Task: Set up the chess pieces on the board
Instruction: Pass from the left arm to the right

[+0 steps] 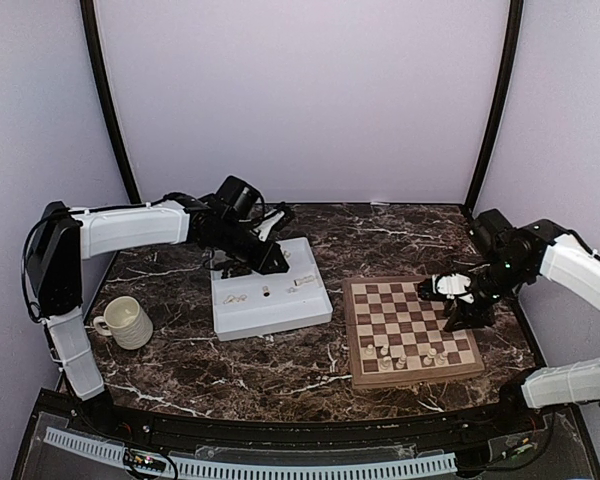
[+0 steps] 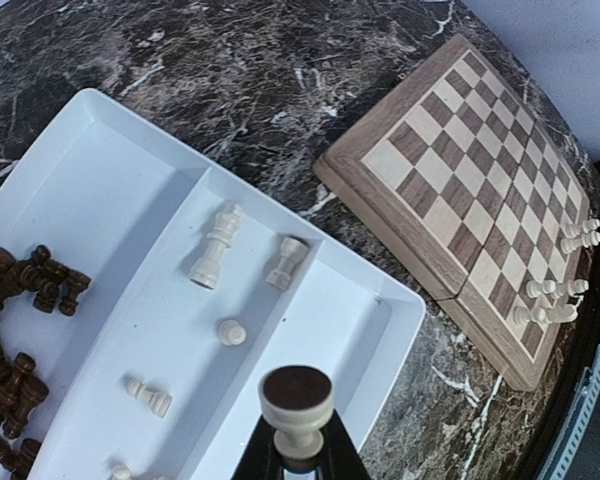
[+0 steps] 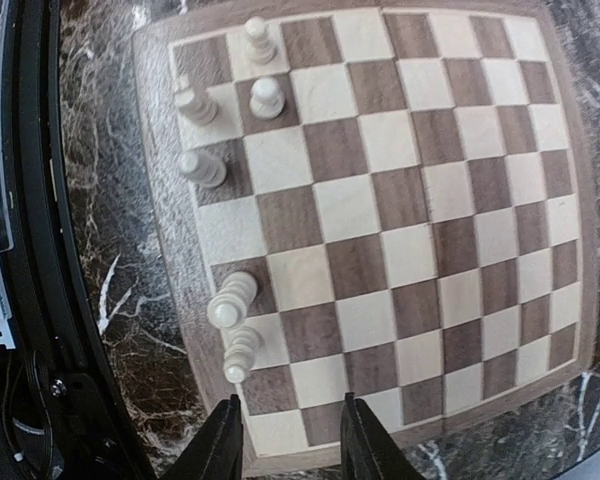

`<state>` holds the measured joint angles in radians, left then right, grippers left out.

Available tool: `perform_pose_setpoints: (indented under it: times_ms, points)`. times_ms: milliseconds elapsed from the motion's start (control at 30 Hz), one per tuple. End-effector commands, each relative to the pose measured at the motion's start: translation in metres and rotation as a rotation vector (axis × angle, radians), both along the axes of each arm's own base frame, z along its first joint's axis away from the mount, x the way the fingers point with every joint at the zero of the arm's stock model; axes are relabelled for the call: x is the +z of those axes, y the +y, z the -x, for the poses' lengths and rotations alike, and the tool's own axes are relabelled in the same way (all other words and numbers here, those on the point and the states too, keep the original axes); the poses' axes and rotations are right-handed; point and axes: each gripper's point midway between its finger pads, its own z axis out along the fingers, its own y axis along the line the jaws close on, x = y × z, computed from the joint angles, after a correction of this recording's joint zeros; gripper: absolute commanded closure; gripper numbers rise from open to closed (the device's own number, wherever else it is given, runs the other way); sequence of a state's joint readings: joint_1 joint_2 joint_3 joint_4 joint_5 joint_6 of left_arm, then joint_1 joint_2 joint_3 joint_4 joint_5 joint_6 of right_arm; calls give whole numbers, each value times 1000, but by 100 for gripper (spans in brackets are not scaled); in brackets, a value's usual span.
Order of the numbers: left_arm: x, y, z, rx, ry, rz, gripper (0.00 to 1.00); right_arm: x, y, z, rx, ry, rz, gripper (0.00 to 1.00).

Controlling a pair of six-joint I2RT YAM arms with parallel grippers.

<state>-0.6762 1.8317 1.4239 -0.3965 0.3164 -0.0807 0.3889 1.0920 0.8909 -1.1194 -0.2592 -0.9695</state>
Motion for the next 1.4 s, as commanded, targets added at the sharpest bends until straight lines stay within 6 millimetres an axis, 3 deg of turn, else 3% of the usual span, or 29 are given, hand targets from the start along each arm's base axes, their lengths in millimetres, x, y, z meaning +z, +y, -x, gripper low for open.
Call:
perform_pose_setpoints:
  times_ms: [0,133,367,500,700,833,1100,1367]
  points:
    - [11,-16,19,-118,85,82,100,34,23,-46,-31,-133,-80,66]
    - [22,-29,41,-232,168,176,99,58,67,-77,40,-264,-143,65]
    - [43,-42,77,-381,317,331,97,88,159,-95,179,-391,-235,64]
    - [44,-45,90,-432,405,379,96,85,198,-92,293,-435,-190,63]
    - [35,-46,95,-431,491,383,95,74,238,-89,416,-514,-110,60]
    - [32,-45,101,-437,544,395,93,73,252,-92,432,-539,-96,58]
    - [40,-48,111,-472,633,466,92,63,270,-80,500,-534,-85,55]
    - [39,-52,121,-495,673,479,91,56,281,-70,544,-539,-74,57]
